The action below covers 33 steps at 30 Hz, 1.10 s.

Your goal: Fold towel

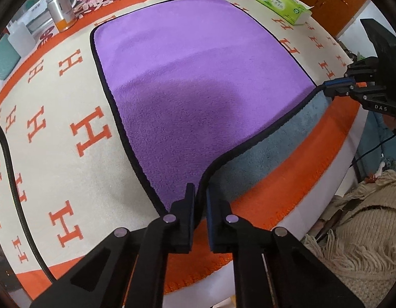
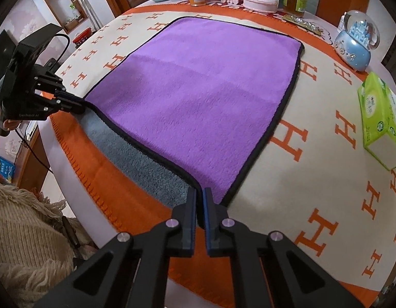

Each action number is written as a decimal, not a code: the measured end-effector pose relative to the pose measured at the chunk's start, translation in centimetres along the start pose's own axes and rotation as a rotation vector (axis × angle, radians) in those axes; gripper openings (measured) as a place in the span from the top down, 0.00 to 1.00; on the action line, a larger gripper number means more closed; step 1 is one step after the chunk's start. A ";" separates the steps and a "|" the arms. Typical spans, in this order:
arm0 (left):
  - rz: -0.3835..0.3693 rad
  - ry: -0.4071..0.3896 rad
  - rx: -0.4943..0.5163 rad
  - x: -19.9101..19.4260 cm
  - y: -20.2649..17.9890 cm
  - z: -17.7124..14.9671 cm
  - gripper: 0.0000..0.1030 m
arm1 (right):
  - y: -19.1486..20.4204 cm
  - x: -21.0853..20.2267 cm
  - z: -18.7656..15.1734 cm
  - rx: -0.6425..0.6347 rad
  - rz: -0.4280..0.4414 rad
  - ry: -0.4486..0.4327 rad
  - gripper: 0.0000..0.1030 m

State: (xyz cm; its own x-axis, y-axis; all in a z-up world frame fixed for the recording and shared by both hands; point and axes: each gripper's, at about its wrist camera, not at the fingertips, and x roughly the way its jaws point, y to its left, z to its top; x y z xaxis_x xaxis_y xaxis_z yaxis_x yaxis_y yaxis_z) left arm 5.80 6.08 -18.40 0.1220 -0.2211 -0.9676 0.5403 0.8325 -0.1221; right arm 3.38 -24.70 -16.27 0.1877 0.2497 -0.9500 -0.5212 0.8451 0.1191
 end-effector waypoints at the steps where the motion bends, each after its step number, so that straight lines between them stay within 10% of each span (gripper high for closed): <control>1: 0.008 -0.001 -0.004 0.0 0.0 0.1 0.95 | 0.0 0.0 0.0 0.003 -0.003 -0.002 0.96; 33: 0.320 -0.288 -0.225 -4.6 9.6 18.4 0.96 | -9.8 -2.7 17.0 0.205 -0.272 -0.252 0.96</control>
State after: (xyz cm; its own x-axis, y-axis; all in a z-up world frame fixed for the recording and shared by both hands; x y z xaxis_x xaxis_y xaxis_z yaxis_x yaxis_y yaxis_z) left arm 25.73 5.73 -11.02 0.4951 -0.0415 -0.8678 0.2489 0.9638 0.0960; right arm 22.10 -25.59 -9.92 0.5062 0.0912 -0.8576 -0.2529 0.9664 -0.0465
